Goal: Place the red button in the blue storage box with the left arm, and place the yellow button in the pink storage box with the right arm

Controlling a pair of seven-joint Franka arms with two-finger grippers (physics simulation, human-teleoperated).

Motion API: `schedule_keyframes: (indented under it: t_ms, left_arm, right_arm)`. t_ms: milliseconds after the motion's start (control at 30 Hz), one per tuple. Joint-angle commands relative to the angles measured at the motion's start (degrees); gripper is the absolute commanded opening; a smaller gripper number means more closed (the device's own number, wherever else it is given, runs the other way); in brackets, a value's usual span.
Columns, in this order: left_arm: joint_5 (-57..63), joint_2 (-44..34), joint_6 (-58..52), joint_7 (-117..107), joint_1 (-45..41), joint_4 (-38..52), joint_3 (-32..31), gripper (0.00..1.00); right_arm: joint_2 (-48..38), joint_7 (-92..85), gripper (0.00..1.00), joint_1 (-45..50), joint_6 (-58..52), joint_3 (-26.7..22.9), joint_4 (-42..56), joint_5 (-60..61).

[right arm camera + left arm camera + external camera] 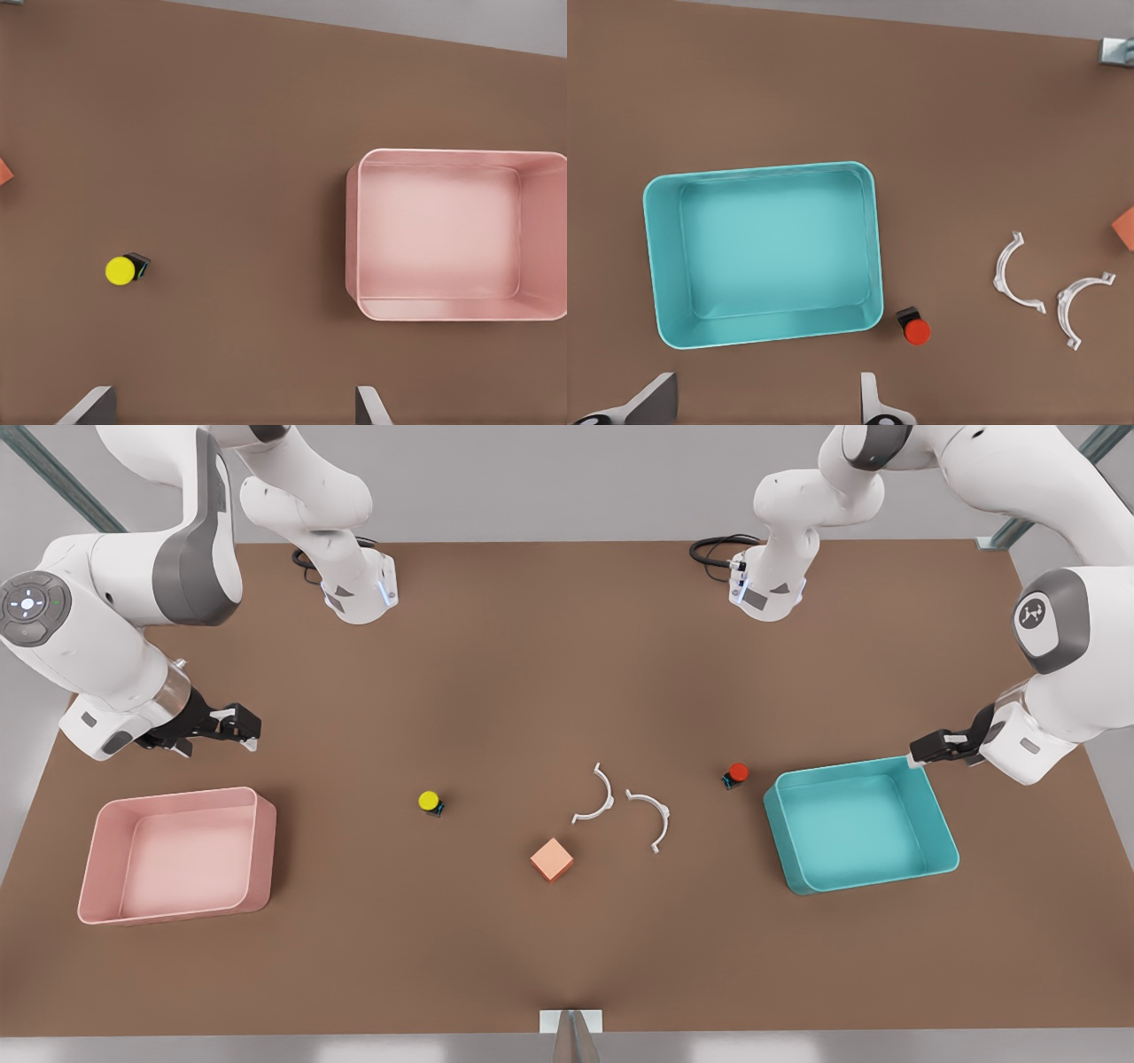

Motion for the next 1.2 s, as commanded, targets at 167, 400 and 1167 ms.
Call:
schedule_keyframes:
  t_ms: [167, 400, 1167]
  left_arm:
    - [-0.2, 0.2, -0.1, -13.3, -1.8, -0.3, -0.1, 1.00]
    - [-2.7, 2.4, 9.9, -43.3, -12.8, -7.4, -0.1, 1.00]
    - [1.1, -5.7, 53.8, -65.9, -22.3, -51.3, -0.2, 1.00]
  right_arm:
    - [0.9, 0.8, 1.00, 0.4, 0.6, 0.4, 0.2, 0.1]
    - [15.5, 9.5, 1.00, 7.0, 15.2, 10.1, 0.2, -0.3]
    - [21.8, 10.1, 1.00, 7.8, 32.5, 12.0, -21.4, -0.2]
